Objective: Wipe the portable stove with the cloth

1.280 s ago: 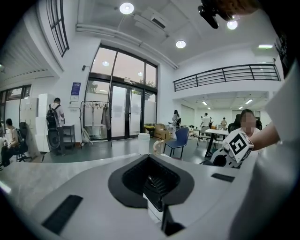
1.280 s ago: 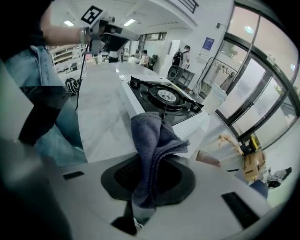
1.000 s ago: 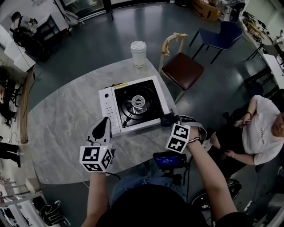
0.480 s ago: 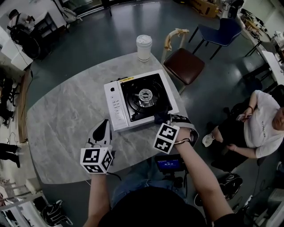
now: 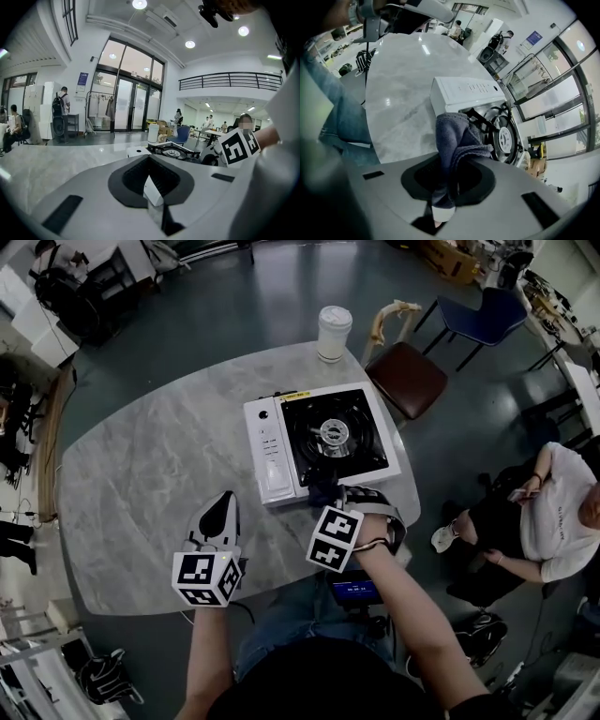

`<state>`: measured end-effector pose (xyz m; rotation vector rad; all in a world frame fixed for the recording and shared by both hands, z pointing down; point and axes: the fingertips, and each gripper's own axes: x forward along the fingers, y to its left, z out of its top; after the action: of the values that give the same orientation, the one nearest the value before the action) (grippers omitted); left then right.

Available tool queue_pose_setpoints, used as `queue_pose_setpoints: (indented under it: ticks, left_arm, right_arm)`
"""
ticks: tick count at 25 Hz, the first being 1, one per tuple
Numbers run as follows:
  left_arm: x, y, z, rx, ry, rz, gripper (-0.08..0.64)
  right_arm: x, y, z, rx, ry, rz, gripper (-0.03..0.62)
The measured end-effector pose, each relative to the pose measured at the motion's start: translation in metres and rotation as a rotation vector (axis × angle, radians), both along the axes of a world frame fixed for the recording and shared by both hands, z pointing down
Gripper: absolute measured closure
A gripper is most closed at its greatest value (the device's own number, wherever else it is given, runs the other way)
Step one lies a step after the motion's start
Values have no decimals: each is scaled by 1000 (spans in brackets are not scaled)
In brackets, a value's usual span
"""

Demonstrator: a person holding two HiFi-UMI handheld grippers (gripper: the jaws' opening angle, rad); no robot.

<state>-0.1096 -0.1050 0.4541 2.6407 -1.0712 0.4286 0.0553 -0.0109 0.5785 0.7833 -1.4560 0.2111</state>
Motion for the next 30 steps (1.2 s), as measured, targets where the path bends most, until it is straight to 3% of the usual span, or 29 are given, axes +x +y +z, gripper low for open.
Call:
queue_pose_setpoints:
  ticks: [10, 17, 24, 30]
  left_arm:
    - [-23, 4, -3, 8, 14, -40, 549]
    - [-38, 5, -6, 17, 16, -78, 549]
    - [-33, 5, -18, 42, 28, -112, 549]
    - [-19, 4, -34, 81, 42, -128, 549]
  right_arm:
    - [-70, -16, -6, -2, -74, -120, 517]
    - [-122, -29, -22, 45, -234, -193, 517]
    - [-121, -45, -57, 162, -369, -202, 517]
    - [-115, -58, -95, 288, -605, -163, 517]
